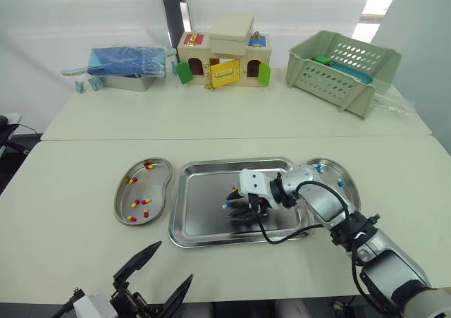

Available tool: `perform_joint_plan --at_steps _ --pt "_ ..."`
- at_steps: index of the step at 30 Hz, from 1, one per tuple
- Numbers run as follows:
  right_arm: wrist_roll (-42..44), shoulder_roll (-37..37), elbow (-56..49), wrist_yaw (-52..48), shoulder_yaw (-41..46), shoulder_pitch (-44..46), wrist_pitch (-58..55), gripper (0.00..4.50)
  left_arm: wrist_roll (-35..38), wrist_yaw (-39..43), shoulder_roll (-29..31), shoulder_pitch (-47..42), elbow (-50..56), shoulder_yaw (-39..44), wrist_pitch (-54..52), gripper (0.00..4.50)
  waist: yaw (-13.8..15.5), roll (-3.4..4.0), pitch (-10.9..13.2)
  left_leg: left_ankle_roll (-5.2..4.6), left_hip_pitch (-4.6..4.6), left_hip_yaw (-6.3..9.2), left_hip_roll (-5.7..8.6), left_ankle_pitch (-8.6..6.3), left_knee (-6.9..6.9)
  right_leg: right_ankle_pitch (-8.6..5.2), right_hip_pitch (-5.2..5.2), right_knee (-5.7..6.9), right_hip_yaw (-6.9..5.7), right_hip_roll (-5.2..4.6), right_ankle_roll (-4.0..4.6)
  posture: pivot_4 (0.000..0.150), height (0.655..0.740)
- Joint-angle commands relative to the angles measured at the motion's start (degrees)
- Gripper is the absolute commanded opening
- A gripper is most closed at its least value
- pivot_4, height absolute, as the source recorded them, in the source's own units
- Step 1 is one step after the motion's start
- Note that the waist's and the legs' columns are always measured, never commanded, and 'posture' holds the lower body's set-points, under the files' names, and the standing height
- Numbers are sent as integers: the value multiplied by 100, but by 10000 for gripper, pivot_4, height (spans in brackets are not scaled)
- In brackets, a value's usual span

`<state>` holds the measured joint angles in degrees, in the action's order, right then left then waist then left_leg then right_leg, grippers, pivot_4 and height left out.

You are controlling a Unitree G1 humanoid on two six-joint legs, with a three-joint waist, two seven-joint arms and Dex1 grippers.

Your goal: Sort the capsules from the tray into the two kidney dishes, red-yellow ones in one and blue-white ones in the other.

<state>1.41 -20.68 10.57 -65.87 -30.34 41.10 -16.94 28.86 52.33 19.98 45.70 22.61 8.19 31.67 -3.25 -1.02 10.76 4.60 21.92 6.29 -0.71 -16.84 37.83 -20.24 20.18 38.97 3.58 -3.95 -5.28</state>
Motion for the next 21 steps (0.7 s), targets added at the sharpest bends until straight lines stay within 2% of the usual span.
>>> perform_joint_plan --at_steps 1,9,21 --pt "-59 108 127 -21 25 91 232 23622 -9 -48 30 62 158 -16 49 45000 0 0 0 0 0 0 0 0 0 0 0 0 0 0 0 1500 7400" --pt "-124 442 641 28 55 184 339 23622 -32 -100 41 14 124 -35 45 45000 -3 1 -1 0 -4 1 -1 0 0 0 0 2 1 2 0 1500 7400" --pt "-261 461 583 -73 -85 44 387 23622 -71 -130 16 38 86 -49 96 45000 -3 2 -2 0 -5 1 -1 0 0 0 0 2 1 3 1 1500 7400"
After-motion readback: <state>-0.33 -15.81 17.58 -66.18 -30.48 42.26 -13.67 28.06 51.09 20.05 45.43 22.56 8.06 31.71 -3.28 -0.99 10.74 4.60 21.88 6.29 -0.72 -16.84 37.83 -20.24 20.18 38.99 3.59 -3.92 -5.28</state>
